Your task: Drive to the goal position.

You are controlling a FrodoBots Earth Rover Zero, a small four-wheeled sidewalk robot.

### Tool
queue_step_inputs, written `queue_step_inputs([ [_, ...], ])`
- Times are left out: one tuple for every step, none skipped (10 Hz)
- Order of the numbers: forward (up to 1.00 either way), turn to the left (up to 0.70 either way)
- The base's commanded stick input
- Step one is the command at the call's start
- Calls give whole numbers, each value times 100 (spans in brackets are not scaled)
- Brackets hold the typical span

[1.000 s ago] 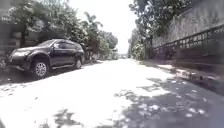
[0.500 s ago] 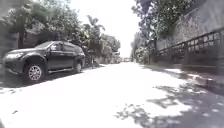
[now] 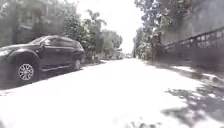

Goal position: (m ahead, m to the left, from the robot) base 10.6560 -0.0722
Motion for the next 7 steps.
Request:
queue_step_inputs([
  [100, -37],
  [100, -37],
  [100, -37],
  [100, -37],
  [100, -37],
  [100, -37],
  [100, -37],
])
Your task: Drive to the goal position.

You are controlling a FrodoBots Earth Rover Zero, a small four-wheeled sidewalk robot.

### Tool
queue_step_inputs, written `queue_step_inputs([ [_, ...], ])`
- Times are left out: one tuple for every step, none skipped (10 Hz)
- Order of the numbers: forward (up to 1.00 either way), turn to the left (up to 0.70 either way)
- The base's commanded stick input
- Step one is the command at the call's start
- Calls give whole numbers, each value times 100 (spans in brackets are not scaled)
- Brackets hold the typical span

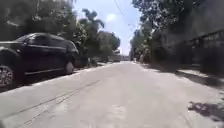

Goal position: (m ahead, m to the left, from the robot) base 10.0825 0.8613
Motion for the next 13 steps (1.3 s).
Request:
queue_step_inputs([
  [100, -37],
  [100, -37],
  [100, -13],
  [100, 4],
  [100, 4],
  [100, 4],
  [100, 4],
  [100, 4],
  [100, 4],
  [100, 4],
  [100, 4],
  [100, 4],
  [100, 4],
])
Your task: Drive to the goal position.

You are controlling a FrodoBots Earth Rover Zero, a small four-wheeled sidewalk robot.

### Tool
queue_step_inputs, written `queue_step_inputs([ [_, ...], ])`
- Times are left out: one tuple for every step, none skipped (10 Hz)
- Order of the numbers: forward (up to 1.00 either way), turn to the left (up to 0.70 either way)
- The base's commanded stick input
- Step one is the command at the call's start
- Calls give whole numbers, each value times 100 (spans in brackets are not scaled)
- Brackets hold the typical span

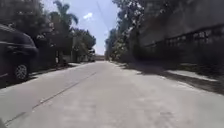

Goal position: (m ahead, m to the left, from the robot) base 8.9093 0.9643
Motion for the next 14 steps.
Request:
queue_step_inputs([
  [100, 4],
  [100, 4],
  [100, 4],
  [100, 4],
  [100, 4],
  [100, 4],
  [100, 4],
  [100, 4],
  [100, 4],
  [100, 4],
  [100, 4],
  [100, -17],
  [100, -36],
  [100, -36],
])
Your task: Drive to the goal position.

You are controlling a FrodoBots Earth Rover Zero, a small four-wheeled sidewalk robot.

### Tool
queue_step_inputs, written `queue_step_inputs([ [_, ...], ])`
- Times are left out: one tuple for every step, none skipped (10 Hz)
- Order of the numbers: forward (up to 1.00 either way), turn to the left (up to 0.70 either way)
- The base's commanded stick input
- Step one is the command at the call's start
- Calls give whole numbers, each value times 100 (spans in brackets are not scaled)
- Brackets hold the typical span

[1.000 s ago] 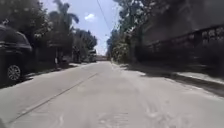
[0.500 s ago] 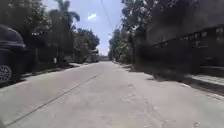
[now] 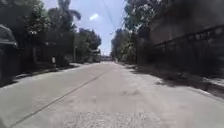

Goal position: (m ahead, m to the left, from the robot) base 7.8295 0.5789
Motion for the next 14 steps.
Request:
queue_step_inputs([
  [100, -23],
  [100, 4],
  [100, 4],
  [100, 4],
  [100, 4],
  [100, 4],
  [100, 4],
  [100, 4],
  [100, 4],
  [100, 4],
  [100, 4],
  [100, 4],
  [100, 4],
  [100, 4],
])
